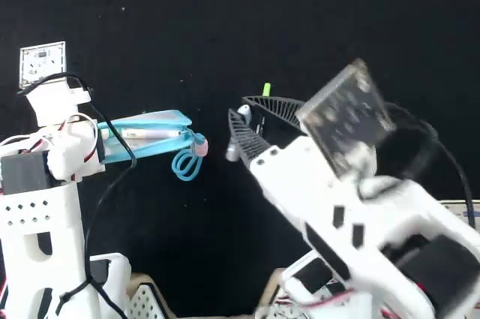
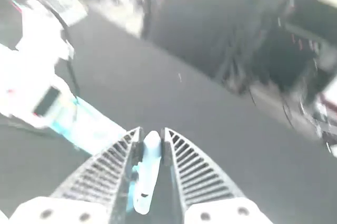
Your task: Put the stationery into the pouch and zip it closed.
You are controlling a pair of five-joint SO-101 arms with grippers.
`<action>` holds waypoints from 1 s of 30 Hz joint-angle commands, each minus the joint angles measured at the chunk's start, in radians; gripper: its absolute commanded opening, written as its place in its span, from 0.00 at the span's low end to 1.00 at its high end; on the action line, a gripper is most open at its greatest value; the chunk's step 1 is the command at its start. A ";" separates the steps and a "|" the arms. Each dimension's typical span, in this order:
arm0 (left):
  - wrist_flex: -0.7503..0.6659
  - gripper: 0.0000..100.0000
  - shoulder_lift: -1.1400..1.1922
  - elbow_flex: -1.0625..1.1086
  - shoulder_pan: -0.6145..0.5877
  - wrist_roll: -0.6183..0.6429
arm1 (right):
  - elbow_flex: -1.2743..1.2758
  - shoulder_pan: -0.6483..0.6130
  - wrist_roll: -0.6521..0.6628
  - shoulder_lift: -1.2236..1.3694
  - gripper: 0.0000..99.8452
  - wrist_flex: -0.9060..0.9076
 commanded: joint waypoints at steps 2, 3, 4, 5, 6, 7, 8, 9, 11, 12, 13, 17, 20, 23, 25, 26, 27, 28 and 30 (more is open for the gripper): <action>-0.012 0.03 0.014 0.005 -0.010 0.002 | 0.004 -0.112 -0.058 -0.059 0.01 -0.150; -0.012 0.03 0.014 0.005 -0.010 0.002 | 0.004 -0.127 -0.071 -0.065 0.01 -0.176; -0.012 0.03 0.014 0.005 -0.010 0.002 | 0.004 -0.144 -0.081 -0.067 0.01 -0.199; -0.012 0.03 0.014 0.005 -0.010 0.002 | 0.004 -0.157 -0.089 -0.068 0.01 -0.218; -0.012 0.03 0.014 0.005 -0.010 0.002 | 0.004 -0.167 -0.097 -0.065 0.01 -0.230; -0.012 0.03 0.014 0.005 -0.010 0.002 | 0.007 -0.180 -0.097 -0.062 0.01 -0.236; -0.012 0.03 0.014 0.005 -0.010 0.002 | 0.025 -0.192 -0.094 -0.061 0.01 -0.241; -0.012 0.03 0.014 0.005 -0.010 0.002 | 0.048 -0.203 -0.092 -0.058 0.01 -0.250; -0.012 0.03 0.014 0.005 -0.010 0.002 | 0.117 -0.221 -0.089 -0.056 0.01 -0.279; -0.012 0.03 0.014 0.005 -0.010 0.002 | 0.154 -0.222 -0.089 -0.058 0.01 -0.308; -0.012 0.03 0.014 0.005 -0.010 0.002 | 0.191 -0.222 -0.087 -0.058 0.01 -0.342; -0.012 0.03 0.014 0.005 -0.010 0.002 | 0.318 -0.222 -0.087 -0.058 0.01 -0.514; -0.012 0.03 0.014 0.005 -0.010 0.002 | 0.390 -0.222 -0.087 -0.058 0.01 -0.641; -0.012 0.03 0.014 0.005 -0.010 0.002 | 0.432 -0.222 -0.087 -0.058 0.01 -0.718; -0.012 0.03 0.014 0.005 -0.010 0.002 | 0.432 -0.224 -0.087 -0.058 0.01 -0.733; -0.012 0.03 0.014 0.005 -0.010 0.002 | 0.429 -0.224 -0.087 -0.059 0.01 -0.736; -0.012 0.03 0.014 0.005 -0.010 0.002 | 0.420 -0.224 -0.087 -0.059 0.01 -0.735; -0.012 0.03 0.014 0.005 -0.010 0.002 | 0.409 -0.224 -0.087 -0.059 0.01 -0.732; -0.012 0.03 0.014 0.005 -0.010 0.002 | 0.392 -0.224 -0.087 -0.059 0.01 -0.732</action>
